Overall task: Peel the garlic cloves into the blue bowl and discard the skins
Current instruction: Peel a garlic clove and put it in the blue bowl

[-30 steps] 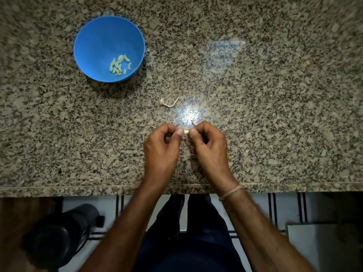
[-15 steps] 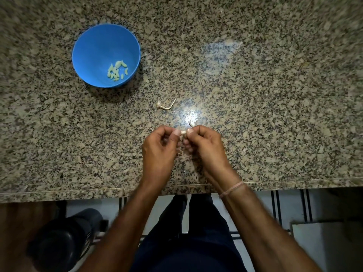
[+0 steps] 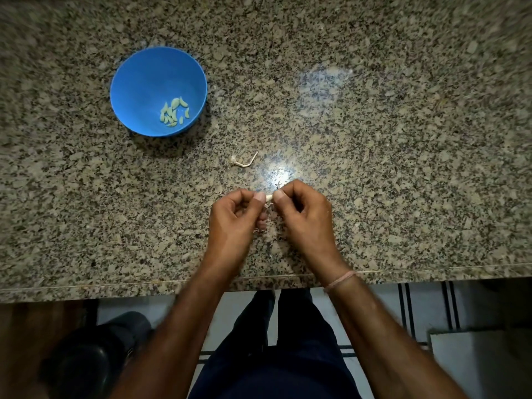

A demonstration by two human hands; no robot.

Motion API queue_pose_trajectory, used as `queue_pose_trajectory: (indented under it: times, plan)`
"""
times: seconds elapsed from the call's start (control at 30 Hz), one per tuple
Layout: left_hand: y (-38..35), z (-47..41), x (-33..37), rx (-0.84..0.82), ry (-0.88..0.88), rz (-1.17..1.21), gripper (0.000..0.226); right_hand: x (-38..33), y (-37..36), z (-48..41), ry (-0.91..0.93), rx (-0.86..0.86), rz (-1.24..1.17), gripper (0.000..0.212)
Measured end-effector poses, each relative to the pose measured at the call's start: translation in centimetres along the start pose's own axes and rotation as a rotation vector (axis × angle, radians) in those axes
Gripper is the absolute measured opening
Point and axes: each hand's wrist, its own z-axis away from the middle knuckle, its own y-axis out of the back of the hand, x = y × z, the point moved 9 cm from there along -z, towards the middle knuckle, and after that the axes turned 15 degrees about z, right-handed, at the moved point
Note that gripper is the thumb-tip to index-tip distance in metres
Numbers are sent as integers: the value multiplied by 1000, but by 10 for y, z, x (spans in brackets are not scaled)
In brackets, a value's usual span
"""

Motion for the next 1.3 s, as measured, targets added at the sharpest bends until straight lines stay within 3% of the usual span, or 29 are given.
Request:
queue_pose_trajectory:
  times: [0.07,0.13,0.23,0.3,0.5,0.57,0.7,0.8,1.0,1.1,1.3]
  plan:
    - [1,1,11,15,-164,-165,18,15,-16,6,-272,-148,-387,16]
    - [3,-1,4,40,-94,-93,18,18,-17,8,-293,-151,-389,16]
    - [1,-2,-23,63,219,241,20,3,-1,4,26,25,87,14]
    - [-1,0,-34,67,330,342,17,-10,2,6,206,99,258,15]
    - [-9,2,-41,59,459,436,20,-20,5,9,389,150,324,12]
    - [-7,-1,-31,27,325,312,22,-12,7,6,296,108,191,10]
    - [-1,-1,10,72,-169,-312,20,14,1,6,-42,-43,-212,8]
    - [-3,3,22,121,-245,-386,13,18,0,7,-121,-88,-316,13]
    - [-8,9,33,102,-368,-464,10,14,6,3,-70,-70,-147,3]
    - [-7,6,26,80,-287,-408,18,8,12,3,-5,-34,-60,3]
    - [-5,1,-16,57,159,66,26,-11,17,9,197,116,212,9]
